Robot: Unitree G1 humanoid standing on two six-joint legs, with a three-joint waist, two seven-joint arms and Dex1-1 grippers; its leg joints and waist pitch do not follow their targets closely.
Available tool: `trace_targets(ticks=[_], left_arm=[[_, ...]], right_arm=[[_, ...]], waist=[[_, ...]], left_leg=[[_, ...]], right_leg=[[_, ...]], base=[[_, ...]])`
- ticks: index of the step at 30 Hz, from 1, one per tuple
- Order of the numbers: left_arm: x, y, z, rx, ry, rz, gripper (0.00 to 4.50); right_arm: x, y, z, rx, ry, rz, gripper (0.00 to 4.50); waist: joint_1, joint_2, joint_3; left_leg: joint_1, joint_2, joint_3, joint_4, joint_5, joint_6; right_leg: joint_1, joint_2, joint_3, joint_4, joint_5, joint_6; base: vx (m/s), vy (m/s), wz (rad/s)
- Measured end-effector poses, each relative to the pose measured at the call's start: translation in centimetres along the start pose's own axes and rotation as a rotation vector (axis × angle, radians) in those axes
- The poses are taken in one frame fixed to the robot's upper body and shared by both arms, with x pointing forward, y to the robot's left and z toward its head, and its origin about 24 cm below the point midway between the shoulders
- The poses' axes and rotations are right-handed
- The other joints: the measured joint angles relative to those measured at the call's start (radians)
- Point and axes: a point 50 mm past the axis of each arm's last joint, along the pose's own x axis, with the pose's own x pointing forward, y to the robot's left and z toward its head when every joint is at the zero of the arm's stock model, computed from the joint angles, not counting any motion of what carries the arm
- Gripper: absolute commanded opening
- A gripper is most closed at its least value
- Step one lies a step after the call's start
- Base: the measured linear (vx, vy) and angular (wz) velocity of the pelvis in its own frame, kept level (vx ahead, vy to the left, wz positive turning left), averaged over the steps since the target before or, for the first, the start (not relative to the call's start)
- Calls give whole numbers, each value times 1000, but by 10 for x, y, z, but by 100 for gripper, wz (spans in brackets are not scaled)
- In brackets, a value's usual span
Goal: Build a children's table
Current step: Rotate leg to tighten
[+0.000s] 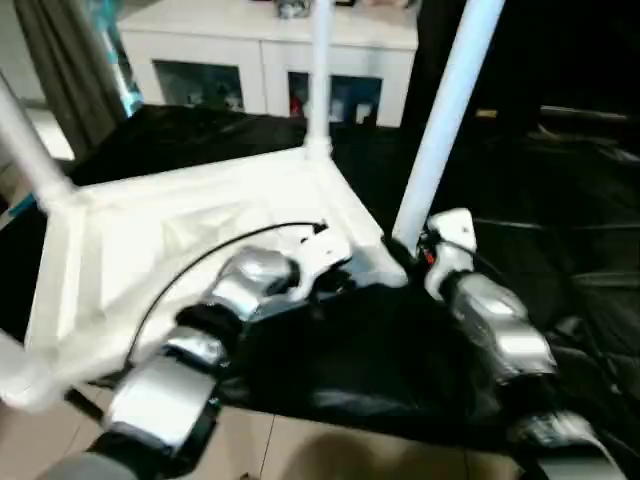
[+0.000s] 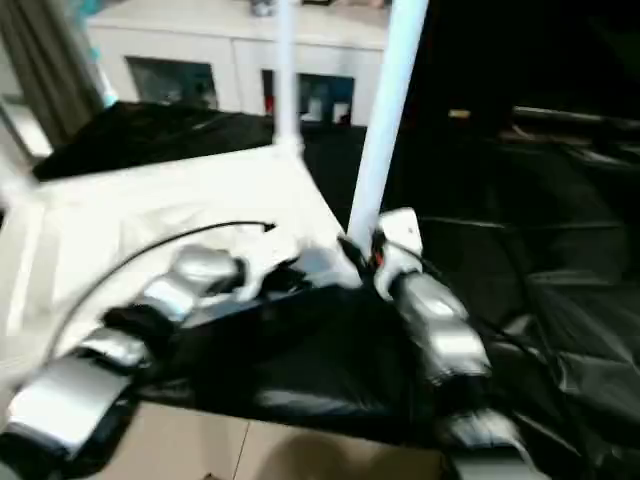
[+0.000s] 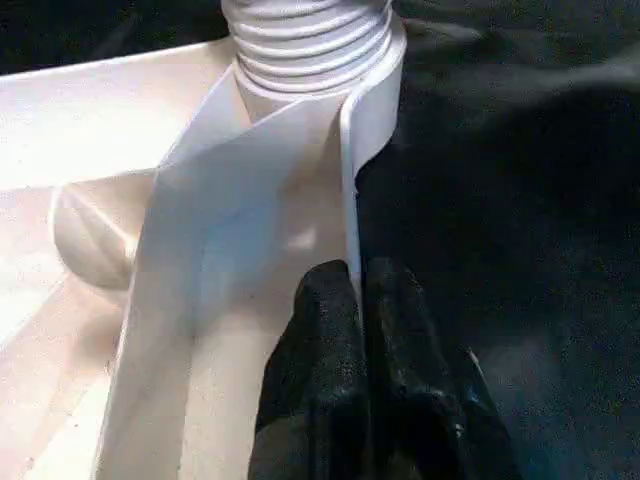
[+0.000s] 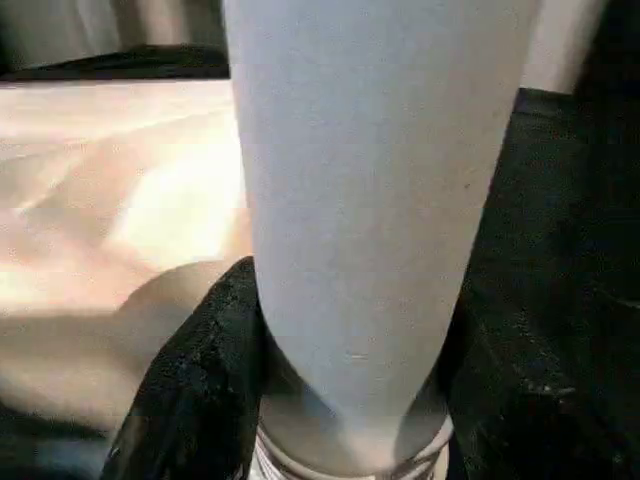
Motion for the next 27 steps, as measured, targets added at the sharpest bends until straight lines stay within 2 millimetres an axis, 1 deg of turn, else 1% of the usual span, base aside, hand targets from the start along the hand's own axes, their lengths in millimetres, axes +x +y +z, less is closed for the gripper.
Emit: trace_targets(ticks=[1,3,7,8,10,13,14,15,16,20,23,25,27], left_arm=[[6,-2,5,-17,7,31,0],[13,-7,10,-35,4,50,0],[13,-6,11,-38,5,65,0],[13,-6,11,-37,5,65,0],[13,-5,11,-36,4,62,0],[11,-4,10,-32,3,64,0],[10,-3,9,-29,2,58,0],[9,-2,8,-30,3,54,0],[8,-2,8,-33,2,53,0],[-3,5,1,0,-6,5,0],[-16,9,-7,33,-17,-76,0],[-21,9,-10,47,-26,-122,0],[-29,8,-13,61,-41,-206,0]], right_arm=[[6,-1,3,3,11,-54,202],[8,-3,5,4,17,-94,202],[11,-1,7,-6,22,-103,202],[11,-1,7,-7,20,-100,236],[11,-1,7,-8,18,-95,272],[11,0,5,-17,18,-74,280],[12,0,5,-36,14,-58,304],[12,0,5,-47,16,-45,304],[12,0,5,-54,18,-33,316],[3,-5,7,-138,34,124,316],[-12,-13,8,-201,57,286,316],[-20,-18,10,-228,71,352,316],[-34,-23,12,-283,97,480,316]], waist=[[-5,0,0],[-6,0,-1],[-3,2,-2],[-4,2,-2],[-4,2,-2],[-4,2,-2],[-7,2,-2],[-9,2,-2],[-10,2,-2],[-10,2,-1],[-3,3,0],[0,3,0],[10,5,1]], left_leg=[[-1,0,0,0,0,0],[-1,0,0,0,0,0],[-2,0,-1,-3,0,1],[-2,0,-1,-3,1,2],[-2,0,-1,-3,1,2],[-2,0,-1,-3,0,0],[-2,0,-1,-3,0,0],[-2,0,-1,-3,0,0],[-2,0,-1,-3,0,0],[-3,1,-1,-5,1,2],[-4,1,-2,-5,3,5],[-5,1,-2,-5,3,6],[-6,1,-1,-5,2,7]], right_leg=[[0,0,0,-1,0,0],[1,0,0,-1,2,-1],[0,0,-1,0,3,-4],[0,0,-1,0,3,-4],[0,0,-1,0,3,-4],[-1,0,-1,-1,3,-4],[-1,0,-1,-1,3,-4],[-1,1,-1,-1,3,-3],[-1,1,-1,-1,3,-3],[-2,1,-1,0,1,0],[-3,1,-2,0,1,-3],[-3,1,-2,-1,1,-4],[-3,1,-2,-2,-2,-3]], base=[[0,0,0],[0,0,0],[0,0,0],[0,0,0],[0,0,0],[0,0,0],[0,0,0],[0,0,0],[0,0,0],[0,0,0],[0,0,0],[0,0,0],[0,0,0]])
